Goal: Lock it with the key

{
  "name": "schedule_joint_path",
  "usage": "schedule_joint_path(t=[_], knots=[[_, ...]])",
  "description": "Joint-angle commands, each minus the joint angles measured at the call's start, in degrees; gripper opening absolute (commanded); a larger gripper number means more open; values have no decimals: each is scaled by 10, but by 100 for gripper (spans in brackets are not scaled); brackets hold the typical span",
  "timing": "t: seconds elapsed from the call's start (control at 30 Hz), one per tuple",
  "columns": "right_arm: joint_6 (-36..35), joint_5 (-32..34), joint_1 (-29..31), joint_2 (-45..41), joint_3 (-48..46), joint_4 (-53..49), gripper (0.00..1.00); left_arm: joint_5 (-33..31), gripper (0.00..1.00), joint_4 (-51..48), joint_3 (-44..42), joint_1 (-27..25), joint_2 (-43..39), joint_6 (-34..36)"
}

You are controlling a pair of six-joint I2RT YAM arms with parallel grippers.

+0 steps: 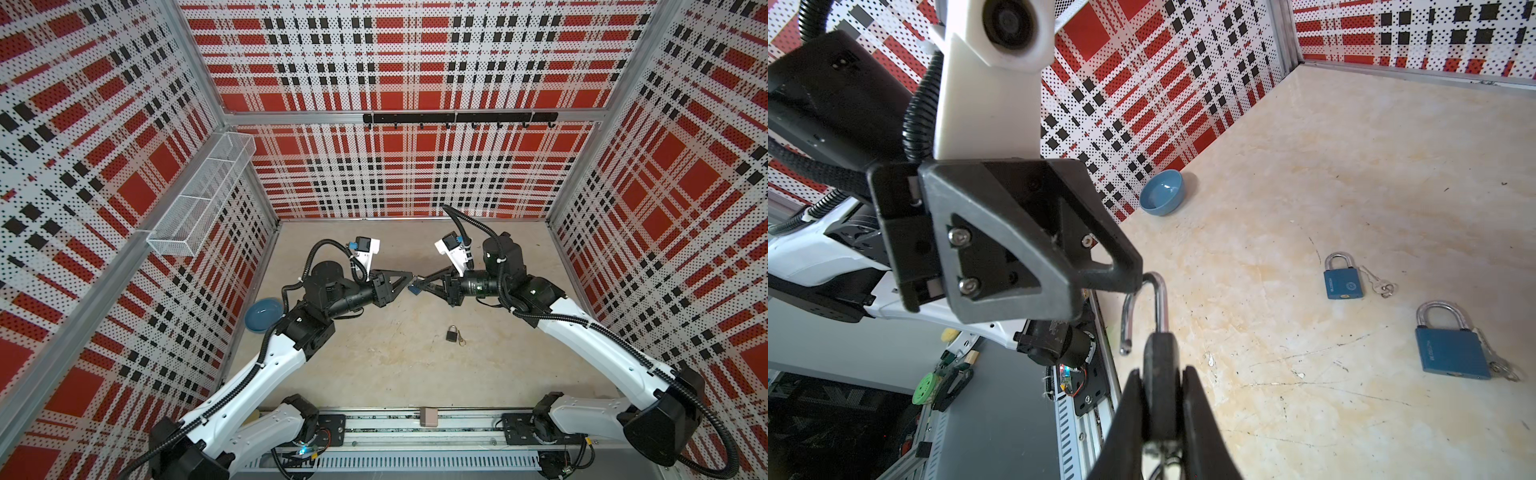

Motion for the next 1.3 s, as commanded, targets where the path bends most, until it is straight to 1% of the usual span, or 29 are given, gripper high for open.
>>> schedule_joint_path(t=[0.0, 0.5, 0.67, 0.8, 1.0, 1.27], knots=[[-1, -5, -3, 0, 19, 34, 0, -5, 30, 10, -8, 0, -12, -6], [5, -11, -3, -5, 22, 38, 0, -10, 30, 10, -26, 0, -31, -12], [5, -22, -4, -5, 24, 33, 0, -10, 30, 6, -29, 13, -50, -11], [9, -37, -5, -2, 24, 34, 0, -7, 33, 2, -41, 31, -61, -13], [20, -53, -5, 5, 25, 47, 0, 0, 37, 3, -47, 37, -51, -15], [24, -67, -5, 16, 23, 51, 0, 27, 35, 23, -38, 37, -26, -18]])
